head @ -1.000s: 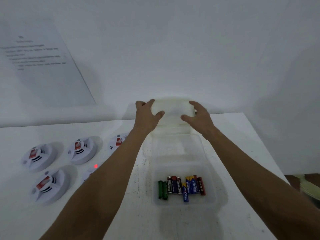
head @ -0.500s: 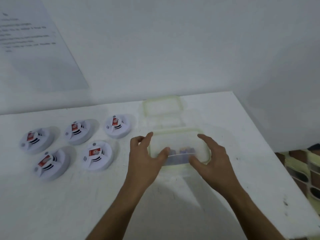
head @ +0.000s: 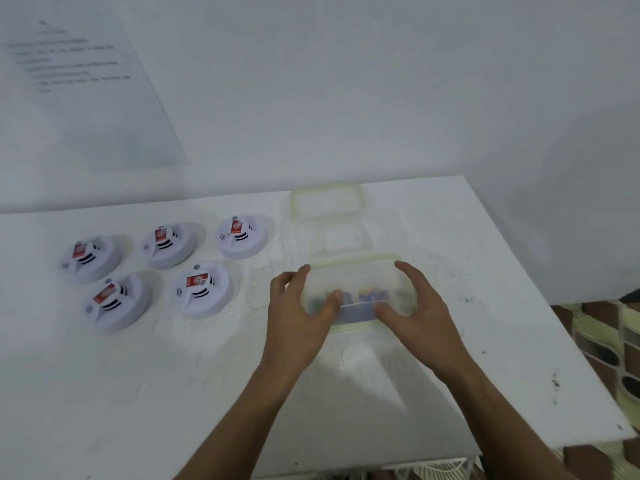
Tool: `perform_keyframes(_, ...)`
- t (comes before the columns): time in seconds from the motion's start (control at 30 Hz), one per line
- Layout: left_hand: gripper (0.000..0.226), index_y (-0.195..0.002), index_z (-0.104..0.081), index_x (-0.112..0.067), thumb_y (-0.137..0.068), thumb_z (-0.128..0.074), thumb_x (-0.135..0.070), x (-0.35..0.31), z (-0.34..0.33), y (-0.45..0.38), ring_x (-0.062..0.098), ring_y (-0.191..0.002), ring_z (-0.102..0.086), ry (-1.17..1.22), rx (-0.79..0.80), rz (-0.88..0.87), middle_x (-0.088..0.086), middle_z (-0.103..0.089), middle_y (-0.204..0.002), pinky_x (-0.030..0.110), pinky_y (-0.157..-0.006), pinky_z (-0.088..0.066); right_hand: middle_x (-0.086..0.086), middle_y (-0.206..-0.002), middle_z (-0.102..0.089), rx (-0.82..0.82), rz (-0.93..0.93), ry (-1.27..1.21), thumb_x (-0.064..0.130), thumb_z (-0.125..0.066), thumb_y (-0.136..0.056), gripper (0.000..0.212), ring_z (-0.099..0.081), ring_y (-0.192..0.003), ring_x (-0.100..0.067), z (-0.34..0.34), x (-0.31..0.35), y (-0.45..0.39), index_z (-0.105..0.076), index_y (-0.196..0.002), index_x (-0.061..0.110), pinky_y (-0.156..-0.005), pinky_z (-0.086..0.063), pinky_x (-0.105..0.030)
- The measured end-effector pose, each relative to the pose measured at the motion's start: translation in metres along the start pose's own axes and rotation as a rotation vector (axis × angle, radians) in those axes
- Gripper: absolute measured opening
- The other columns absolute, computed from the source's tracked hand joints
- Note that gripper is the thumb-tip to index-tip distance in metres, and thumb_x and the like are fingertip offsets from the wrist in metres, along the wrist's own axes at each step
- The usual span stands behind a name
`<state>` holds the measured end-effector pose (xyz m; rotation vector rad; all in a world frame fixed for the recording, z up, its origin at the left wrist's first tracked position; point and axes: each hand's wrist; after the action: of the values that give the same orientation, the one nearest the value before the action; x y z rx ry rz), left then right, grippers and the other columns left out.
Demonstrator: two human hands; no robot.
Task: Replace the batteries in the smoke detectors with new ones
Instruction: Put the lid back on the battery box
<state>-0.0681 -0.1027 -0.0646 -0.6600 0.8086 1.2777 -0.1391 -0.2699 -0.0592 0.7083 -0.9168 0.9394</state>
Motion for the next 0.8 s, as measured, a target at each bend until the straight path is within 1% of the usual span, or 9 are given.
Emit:
perform_keyframes(0.07, 0.065, -0.143, -0.042, -0.027, -0.085, -0.066, -0.046, 0.005, 0.002, 0.013, -0.007, -0.109, -0.034, -0.005, 0.004, -0.012, -0.012, -0.036, -0.136, 0.000, -0.080, -0.025, 0.013, -0.151, -0.037, 0.020, 0.028, 0.036, 0.026, -0.071, -0.087, 0.071, -0.036, -0.135, -0.006, 0.001, -0.008, 0.014, -0.034, -0.147, 0.034, -0.109, -0.032, -0.028)
perform_keyframes(0.13, 0.064, -0.142, -0.043, -0.028, -0.085, -0.066, -0.046, 0.010, 0.005, 0.021, -0.006, -0.110, -0.035, -0.026, 0.013, -0.033, -0.014, -0.036, -0.131, 0.006, -0.086, -0.029, 0.015, -0.150, -0.036, 0.035, 0.056, 0.069, 0.029, -0.072, -0.087, 0.073, -0.034, -0.132, -0.002, 0.002, -0.013, 0.022, -0.032, -0.148, 0.033, -0.106, -0.029, -0.023)
perform_keyframes(0.23, 0.062, -0.139, -0.044, -0.030, -0.084, -0.068, -0.045, 0.014, 0.009, 0.021, -0.001, -0.116, -0.040, -0.029, 0.047, -0.046, -0.016, -0.037, -0.128, 0.016, -0.093, -0.031, 0.015, -0.154, -0.030, 0.092, 0.042, 0.097, 0.037, -0.073, -0.084, 0.080, -0.031, -0.139, -0.005, 0.007, -0.018, 0.023, -0.027, -0.150, 0.034, -0.111, -0.029, -0.027)
perform_keyframes(0.33, 0.076, -0.141, -0.041, -0.032, -0.075, -0.069, -0.059, 0.013, 0.021, 0.009, 0.004, -0.133, -0.032, -0.089, 0.130, -0.088, -0.012, -0.028, -0.145, 0.019, -0.099, -0.030, 0.015, -0.162, -0.009, 0.169, 0.104, 0.236, 0.041, -0.077, -0.079, 0.097, -0.012, -0.148, -0.008, 0.017, -0.014, 0.016, -0.014, -0.153, 0.037, -0.113, -0.022, -0.030)
perform_keyframes(0.4, 0.103, -0.148, -0.026, -0.036, -0.062, -0.071, -0.072, 0.009, 0.033, -0.001, -0.004, -0.137, -0.019, -0.149, 0.292, -0.147, -0.017, -0.015, -0.154, 0.022, -0.106, -0.025, 0.021, -0.160, -0.007, 0.233, 0.184, 0.281, 0.043, -0.082, -0.074, 0.106, -0.011, -0.142, -0.001, 0.025, -0.007, 0.007, -0.011, -0.152, 0.040, -0.111, -0.021, -0.027)
perform_keyframes(0.47, 0.122, -0.150, -0.010, -0.041, -0.053, -0.079, -0.068, 0.003, 0.042, -0.009, -0.012, -0.134, -0.008, -0.243, 0.529, -0.205, -0.021, -0.005, -0.157, 0.021, -0.109, -0.018, 0.022, -0.152, -0.019, 0.326, 0.189, 0.280, 0.044, -0.087, -0.067, 0.113, -0.020, -0.136, -0.002, 0.031, -0.001, -0.003, -0.011, -0.151, 0.042, -0.113, -0.029, -0.032)
perform_keyframes(0.53, 0.132, -0.149, 0.002, -0.047, -0.050, -0.085, -0.063, 0.001, 0.045, -0.012, -0.009, -0.138, -0.001, -0.354, 0.674, -0.265, -0.023, 0.004, -0.158, 0.027, -0.114, -0.017, 0.021, -0.154, -0.021, 0.428, 0.195, 0.343, 0.048, -0.089, -0.060, 0.121, -0.023, -0.137, -0.005, 0.031, 0.003, -0.010, -0.009, -0.150, 0.045, -0.115, -0.032, -0.039)
perform_keyframes(0.67, 0.134, -0.146, 0.012, -0.047, -0.055, -0.085, -0.059, 0.006, 0.033, -0.016, 0.009, -0.147, 0.000, -0.480, 0.651, -0.348, -0.015, 0.003, -0.160, 0.042, -0.120, -0.018, 0.020, -0.157, -0.013, 0.529, 0.256, 0.456, 0.054, -0.090, -0.053, 0.130, -0.015, -0.142, -0.009, 0.028, -0.001, -0.018, -0.003, -0.149, 0.049, -0.117, -0.026, -0.044)
perform_keyframes(0.8, 0.130, -0.147, 0.010, -0.044, -0.057, -0.083, -0.054, 0.010, 0.027, -0.021, 0.016, -0.143, -0.016, -0.469, 0.590, -0.375, -0.010, -0.011, -0.157, 0.045, -0.116, -0.026, 0.015, -0.154, -0.023, 0.487, 0.288, 0.432, 0.046, -0.093, -0.054, 0.127, -0.024, -0.132, -0.009, 0.025, -0.005, -0.024, -0.008, -0.149, 0.046, -0.115, -0.034, -0.046)
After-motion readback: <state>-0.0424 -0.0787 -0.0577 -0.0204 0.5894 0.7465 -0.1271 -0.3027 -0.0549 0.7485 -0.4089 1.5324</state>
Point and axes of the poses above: each hand's wrist, its own y-axis away from the middle knuckle, its own z-axis out of the back of the hand, x = y × z
